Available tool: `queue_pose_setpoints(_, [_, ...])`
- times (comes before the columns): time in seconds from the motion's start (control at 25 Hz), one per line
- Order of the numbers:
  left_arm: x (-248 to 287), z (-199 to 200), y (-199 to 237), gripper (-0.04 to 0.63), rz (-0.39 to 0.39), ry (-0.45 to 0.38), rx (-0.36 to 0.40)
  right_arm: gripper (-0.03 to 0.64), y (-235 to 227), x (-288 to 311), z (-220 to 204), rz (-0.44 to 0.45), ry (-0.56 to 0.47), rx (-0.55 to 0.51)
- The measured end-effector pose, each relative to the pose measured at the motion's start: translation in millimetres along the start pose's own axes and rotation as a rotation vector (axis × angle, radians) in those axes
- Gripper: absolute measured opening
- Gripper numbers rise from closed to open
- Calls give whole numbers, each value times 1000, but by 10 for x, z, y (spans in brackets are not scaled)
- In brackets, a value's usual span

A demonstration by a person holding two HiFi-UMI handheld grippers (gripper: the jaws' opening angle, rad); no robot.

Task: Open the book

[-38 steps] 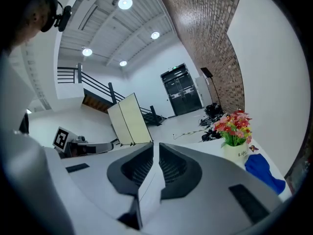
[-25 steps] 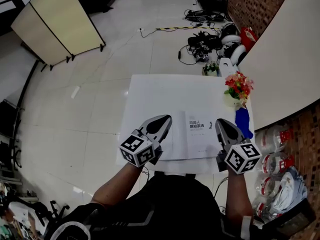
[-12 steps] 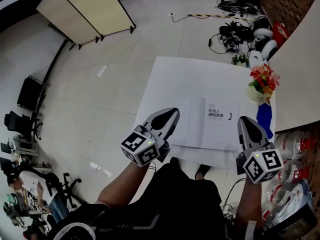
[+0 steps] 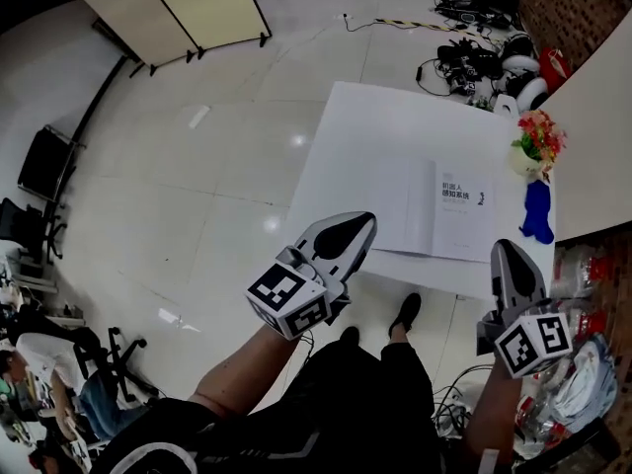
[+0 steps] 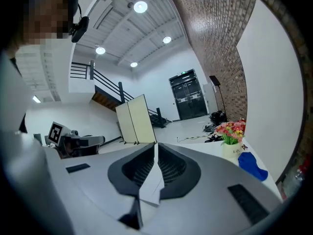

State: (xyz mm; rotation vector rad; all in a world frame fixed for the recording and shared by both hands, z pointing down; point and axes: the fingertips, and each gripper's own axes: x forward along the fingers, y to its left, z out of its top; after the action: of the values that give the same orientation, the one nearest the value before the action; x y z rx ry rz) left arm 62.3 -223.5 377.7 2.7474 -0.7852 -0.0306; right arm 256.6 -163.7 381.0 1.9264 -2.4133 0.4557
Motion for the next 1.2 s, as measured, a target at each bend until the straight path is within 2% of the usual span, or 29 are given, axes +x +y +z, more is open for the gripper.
queue_pose_setpoints(0.16, [-448,-184,-118,6,-38,29,-13,17,414,-343,-117,-48,16,-9])
queue_pose_setpoints(0.32, [-839,-177,-383,6,-69,29,-7,17,748,-726,-85,-63,17,-46])
queue_pose_setpoints(0.52, [-1219,-201,-812,6,-61,21,22,17,997,-1243,-51,-44,-22,-78])
queue_pose_setpoints(0.72, [-1597,-389,-1452,5,-23,22,40,18,1137,-1944,-160,-3,-47,-102])
queue_pose_setpoints(0.88, [-1961,-555,-2107,5,33,3,21,18,1229,-2637,-303,50,-54,-128])
queue_pose_setpoints(1.04, [-2308,-832,-2675,5,85,32,-11,17,1231,-3227,-563,70,-35,-102])
queue_pose_setpoints(1.2, [-2703,-850,-3051,5,115,41,24,17,1429,-3645,-641,95,-49,-92])
